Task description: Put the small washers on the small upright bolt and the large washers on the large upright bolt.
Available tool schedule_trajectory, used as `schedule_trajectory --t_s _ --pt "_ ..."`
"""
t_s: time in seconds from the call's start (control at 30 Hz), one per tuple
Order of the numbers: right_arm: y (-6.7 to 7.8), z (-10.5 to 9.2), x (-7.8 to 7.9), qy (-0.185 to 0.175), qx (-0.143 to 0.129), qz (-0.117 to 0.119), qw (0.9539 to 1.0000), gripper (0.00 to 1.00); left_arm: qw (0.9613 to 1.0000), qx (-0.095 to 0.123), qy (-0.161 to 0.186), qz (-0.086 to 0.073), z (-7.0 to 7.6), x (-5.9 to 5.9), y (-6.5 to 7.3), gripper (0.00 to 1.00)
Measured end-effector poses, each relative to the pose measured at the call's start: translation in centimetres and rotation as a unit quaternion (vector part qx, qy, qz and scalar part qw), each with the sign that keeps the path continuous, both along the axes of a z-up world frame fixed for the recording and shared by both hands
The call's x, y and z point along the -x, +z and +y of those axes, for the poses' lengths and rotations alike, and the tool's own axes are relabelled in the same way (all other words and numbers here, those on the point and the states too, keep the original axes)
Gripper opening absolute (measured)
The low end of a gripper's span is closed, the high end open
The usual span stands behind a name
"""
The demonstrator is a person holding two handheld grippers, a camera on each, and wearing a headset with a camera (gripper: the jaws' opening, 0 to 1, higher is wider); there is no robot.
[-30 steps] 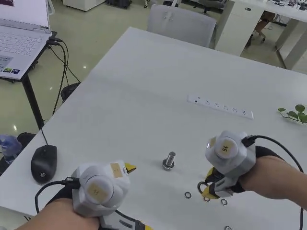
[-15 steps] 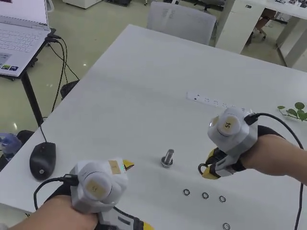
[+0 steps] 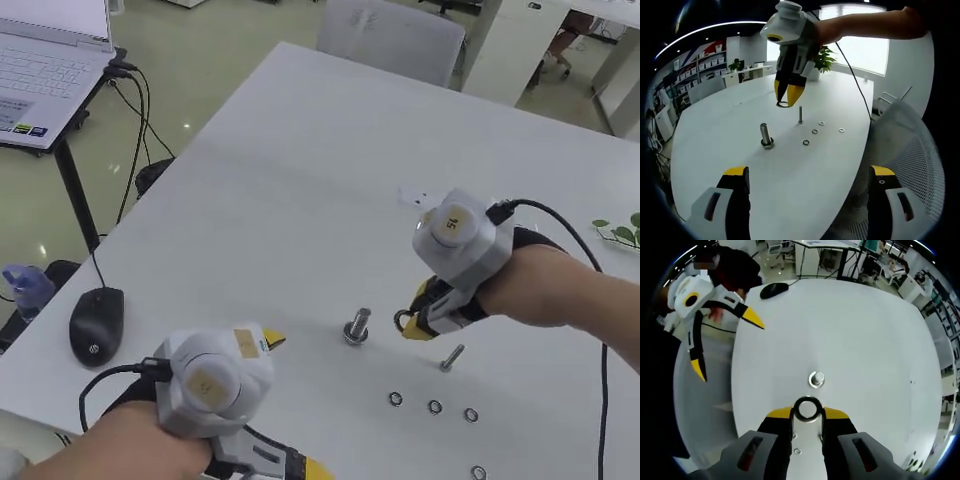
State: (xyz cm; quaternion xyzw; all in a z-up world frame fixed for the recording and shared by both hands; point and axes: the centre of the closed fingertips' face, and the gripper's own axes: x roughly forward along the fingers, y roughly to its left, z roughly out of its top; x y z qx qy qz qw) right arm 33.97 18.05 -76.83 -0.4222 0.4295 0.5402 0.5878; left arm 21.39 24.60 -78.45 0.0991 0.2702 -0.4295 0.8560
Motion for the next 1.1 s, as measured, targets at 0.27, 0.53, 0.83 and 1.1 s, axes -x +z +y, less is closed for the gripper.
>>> schedule_trajectory --t_s 0.27,0.53,0.83,1.1 --pt "-0.4 1.7 -0.9 0.007 0.001 0.000 1.0000 0.21 1.0000 -0.004 -0.005 0.000 0.1 -0.3 -0.1 0.98" --pt "-1.4 3.0 -1.3 0.019 0.010 0.002 0.9998 0.21 1.0000 -0.004 -0.002 0.000 0.4 -0.3 -0.3 0.97" --pt "-2.7 3.9 -1.8 0.025 0.020 0.005 0.9995 0.21 1.0000 -0.003 0.000 0.003 0.4 -0.1 -0.4 0.97" --pt "-3.7 4.3 -2.0 0.032 0.031 0.004 0.9990 0.21 1.0000 -0.004 0.003 0.005 0.9 0.0 -0.5 0.96"
